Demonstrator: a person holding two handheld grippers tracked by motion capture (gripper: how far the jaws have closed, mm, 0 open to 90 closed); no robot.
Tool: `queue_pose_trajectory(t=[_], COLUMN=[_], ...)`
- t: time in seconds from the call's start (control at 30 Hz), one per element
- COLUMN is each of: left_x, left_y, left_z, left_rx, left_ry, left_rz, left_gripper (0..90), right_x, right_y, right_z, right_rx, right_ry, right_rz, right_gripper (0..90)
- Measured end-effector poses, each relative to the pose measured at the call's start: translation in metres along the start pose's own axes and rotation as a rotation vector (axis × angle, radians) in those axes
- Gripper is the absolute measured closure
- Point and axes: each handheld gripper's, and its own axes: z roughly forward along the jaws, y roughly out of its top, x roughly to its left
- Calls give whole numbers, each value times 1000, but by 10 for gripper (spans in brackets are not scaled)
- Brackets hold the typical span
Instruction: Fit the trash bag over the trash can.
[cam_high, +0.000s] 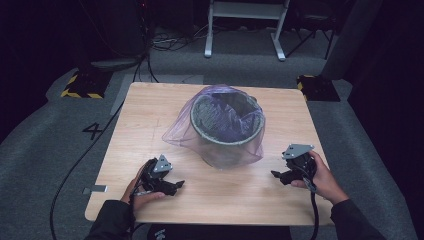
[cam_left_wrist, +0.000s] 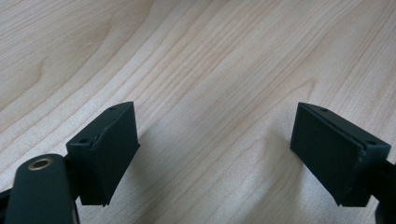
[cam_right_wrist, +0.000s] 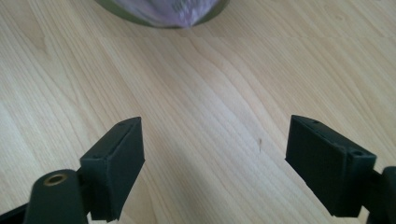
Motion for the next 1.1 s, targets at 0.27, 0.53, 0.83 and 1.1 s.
queue_pose_trajectory(t=[0.27, 0.53, 0.83, 1.1], left_x=[0, 0, 0, 0], left_y=[0, 0, 0, 0], left_z=[0, 0, 0, 0], left_rx=[0, 0, 0, 0], left_ry=[0, 0, 1, 1], left_rz=[0, 0, 0, 0], left_gripper=[145, 145, 145, 145], right_x=[3, 6, 11, 11], right_y=[-13, -26, -47, -66], right_z=[1, 1, 1, 3], right_rx=[15, 11, 15, 13], right_ry=[-10, -18, -22, -40], right_rz=[4, 5, 26, 55], right_gripper=[194, 193, 192, 189])
